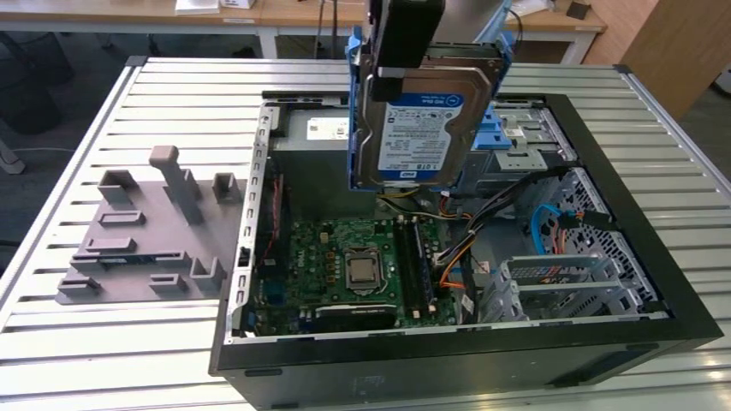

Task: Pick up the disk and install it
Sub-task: 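Insert the disk into the insertion slot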

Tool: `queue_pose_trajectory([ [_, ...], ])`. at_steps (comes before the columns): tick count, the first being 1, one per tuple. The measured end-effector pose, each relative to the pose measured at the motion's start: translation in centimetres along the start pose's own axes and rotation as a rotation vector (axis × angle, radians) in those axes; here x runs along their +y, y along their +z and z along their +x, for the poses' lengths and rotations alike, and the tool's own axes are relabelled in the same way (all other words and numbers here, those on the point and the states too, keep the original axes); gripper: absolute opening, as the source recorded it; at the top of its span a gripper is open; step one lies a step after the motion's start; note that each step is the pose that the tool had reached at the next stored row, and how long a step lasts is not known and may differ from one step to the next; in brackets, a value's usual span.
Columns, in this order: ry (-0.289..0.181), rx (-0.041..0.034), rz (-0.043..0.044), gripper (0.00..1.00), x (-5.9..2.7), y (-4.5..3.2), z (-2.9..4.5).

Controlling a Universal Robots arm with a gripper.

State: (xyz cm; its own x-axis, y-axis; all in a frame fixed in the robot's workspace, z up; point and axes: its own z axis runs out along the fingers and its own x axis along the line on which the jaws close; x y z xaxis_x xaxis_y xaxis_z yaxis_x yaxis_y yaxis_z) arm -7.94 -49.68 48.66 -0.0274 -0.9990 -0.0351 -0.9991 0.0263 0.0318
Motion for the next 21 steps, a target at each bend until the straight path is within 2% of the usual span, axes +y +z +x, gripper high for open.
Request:
queue_pose_trajectory([
  [7, 0.000, -0.0001, 0.0000, 0.36, -0.22, 0.09, 1.78],
  [15, 0.000, 0.0000, 0.0000, 0.36, -1.86, 0.08, 2.73],
  [21, 0.000, 0.0001, 0.0000, 0.36, -2.14, 0.17, 4.05],
])
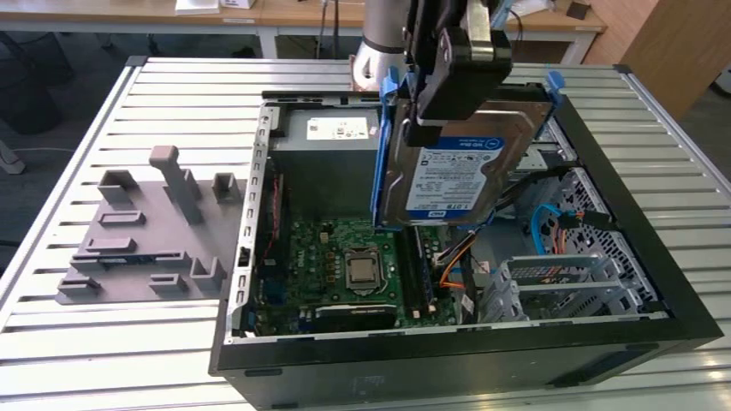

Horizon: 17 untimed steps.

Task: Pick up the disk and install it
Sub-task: 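Insert the disk into the insertion slot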

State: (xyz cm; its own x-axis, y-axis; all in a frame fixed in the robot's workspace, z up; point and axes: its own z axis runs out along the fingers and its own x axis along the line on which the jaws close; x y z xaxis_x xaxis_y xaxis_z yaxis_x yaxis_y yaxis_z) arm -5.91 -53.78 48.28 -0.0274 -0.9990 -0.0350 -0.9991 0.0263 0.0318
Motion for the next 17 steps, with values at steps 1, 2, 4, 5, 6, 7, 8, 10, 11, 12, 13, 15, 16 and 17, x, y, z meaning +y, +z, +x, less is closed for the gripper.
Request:
queue_pose_trajectory([
  [1, 0.000, -0.0001, 0.0000, 0.36, -0.03, 0.02, 0.25],
  [2, 0.000, -0.0001, 0.0000, 0.36, -0.07, 0.05, 0.50],
  [4, 0.000, 0.0001, 0.0000, 0.36, -0.21, 0.08, 0.95],
  [5, 0.000, 0.0001, 0.0000, 0.36, -0.34, 0.10, 1.11],
  [6, 0.000, 0.0000, 0.0000, 0.36, -0.53, 0.12, 1.23],
  [7, 0.000, 0.0000, 0.0000, 0.36, -0.76, 0.13, 1.32],
  [8, 0.000, 0.0000, 0.0000, 0.36, -1.01, 0.14, 1.40],
  [10, 0.000, 0.0000, 0.0000, 0.36, -1.55, 0.16, 1.54],
  [11, 0.000, -0.0001, 0.0000, 0.36, -1.84, 0.18, 1.61],
  [12, 0.000, -0.0001, 0.0000, 0.36, -2.09, 0.19, 1.68],
  [13, 0.000, -0.0001, 0.0000, 0.36, -2.29, 0.20, 1.76],
  [15, 0.000, -0.0001, 0.0000, 0.36, -2.57, 0.24, 2.02],
  [16, 0.000, -0.0001, 0.0000, 0.36, -2.65, 0.28, 2.21],
  [17, 0.000, 0.0001, 0.0000, 0.36, -2.73, 0.30, 2.41],
])
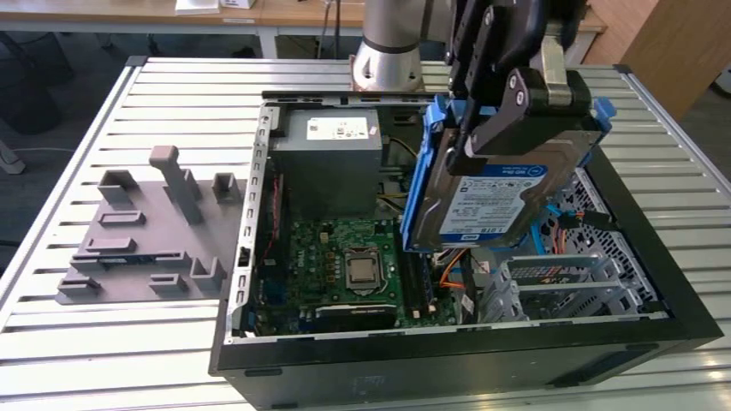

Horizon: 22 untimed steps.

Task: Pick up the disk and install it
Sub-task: 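Insert the disk into the insertion slot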

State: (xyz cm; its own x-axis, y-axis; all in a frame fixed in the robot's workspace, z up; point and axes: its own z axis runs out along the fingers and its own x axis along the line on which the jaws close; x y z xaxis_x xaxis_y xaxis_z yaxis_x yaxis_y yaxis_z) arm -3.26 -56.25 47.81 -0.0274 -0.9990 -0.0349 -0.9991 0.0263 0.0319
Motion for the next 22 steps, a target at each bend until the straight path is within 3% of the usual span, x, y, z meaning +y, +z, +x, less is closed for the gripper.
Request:
queue_pose_trajectory([
  [4, 0.000, -0.0001, 0.0007, 0.36, -0.22, 0.11, 0.70],
  [8, 0.000, -0.0004, 0.0119, 0.36, -0.62, 0.18, 0.80],
  [15, 0.000, -0.0003, 0.0128, 0.36, -2.86, 0.47, 0.96],
  [22, 0.000, -0.0006, 0.0127, 0.36, -4.22, 1.00, 1.80],
])
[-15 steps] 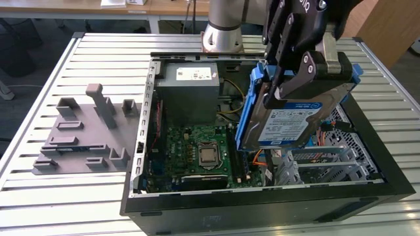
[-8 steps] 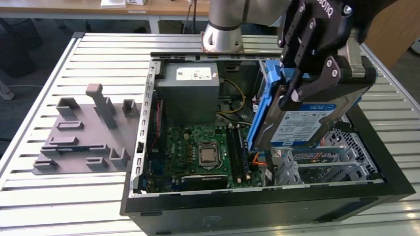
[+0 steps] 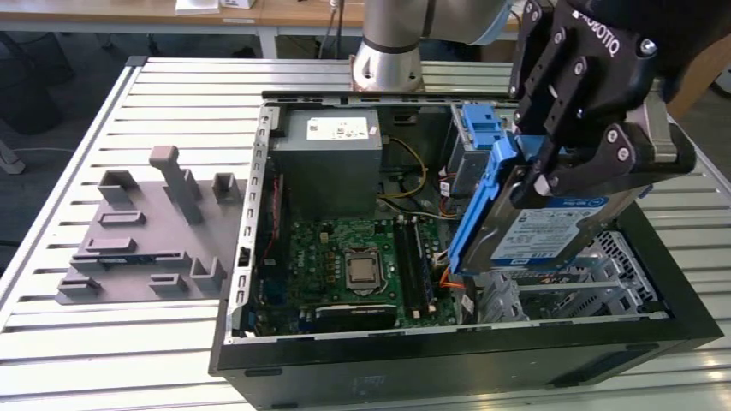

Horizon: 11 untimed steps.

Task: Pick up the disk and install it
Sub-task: 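Insert the disk into the insertion slot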

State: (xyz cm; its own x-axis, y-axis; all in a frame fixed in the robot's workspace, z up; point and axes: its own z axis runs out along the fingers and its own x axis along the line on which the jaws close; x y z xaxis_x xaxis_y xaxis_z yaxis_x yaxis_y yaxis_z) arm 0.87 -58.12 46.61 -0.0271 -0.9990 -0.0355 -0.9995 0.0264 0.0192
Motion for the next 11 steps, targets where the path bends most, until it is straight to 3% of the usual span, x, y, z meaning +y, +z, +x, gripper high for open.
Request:
queue_pose_trajectory([
  [11, 0.000, 0.0000, -0.0019, 0.36, -2.81, 0.32, 0.08],
])
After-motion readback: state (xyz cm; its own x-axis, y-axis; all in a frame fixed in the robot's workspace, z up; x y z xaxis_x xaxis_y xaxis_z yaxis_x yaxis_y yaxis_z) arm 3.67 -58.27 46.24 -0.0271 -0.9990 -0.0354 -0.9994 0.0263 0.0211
